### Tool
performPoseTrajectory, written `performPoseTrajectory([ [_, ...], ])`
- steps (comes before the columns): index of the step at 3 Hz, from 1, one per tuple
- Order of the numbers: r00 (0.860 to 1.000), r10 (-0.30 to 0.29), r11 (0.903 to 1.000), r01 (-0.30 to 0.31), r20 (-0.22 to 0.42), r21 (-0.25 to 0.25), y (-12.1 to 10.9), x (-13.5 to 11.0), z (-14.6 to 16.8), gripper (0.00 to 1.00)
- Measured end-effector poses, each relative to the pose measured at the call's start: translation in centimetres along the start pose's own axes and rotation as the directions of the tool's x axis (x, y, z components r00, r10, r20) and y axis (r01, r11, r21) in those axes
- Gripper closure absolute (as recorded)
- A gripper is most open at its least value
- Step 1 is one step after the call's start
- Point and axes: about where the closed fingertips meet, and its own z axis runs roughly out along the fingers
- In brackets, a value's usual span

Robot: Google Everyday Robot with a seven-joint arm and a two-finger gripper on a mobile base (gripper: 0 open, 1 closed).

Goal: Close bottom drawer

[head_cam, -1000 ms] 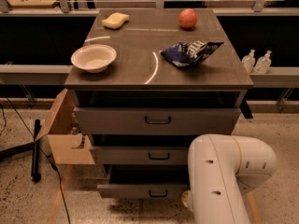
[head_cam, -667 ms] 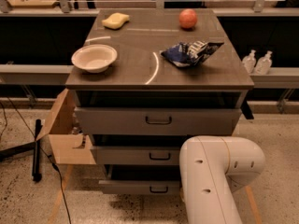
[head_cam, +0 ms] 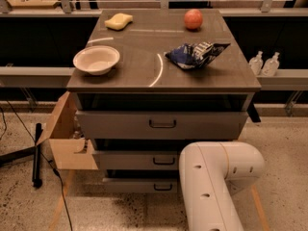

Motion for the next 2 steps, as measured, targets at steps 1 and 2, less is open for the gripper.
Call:
performPoseTrajectory([
  [1,1.0,-0.015,0.9997,0.015,-0.006,0.02,-0.84,0.05,0.49,1.0],
  [2,0.999,-0.04,0.9988,0.04,-0.011,0.03,-1.49,0.13,0.83,1.0],
])
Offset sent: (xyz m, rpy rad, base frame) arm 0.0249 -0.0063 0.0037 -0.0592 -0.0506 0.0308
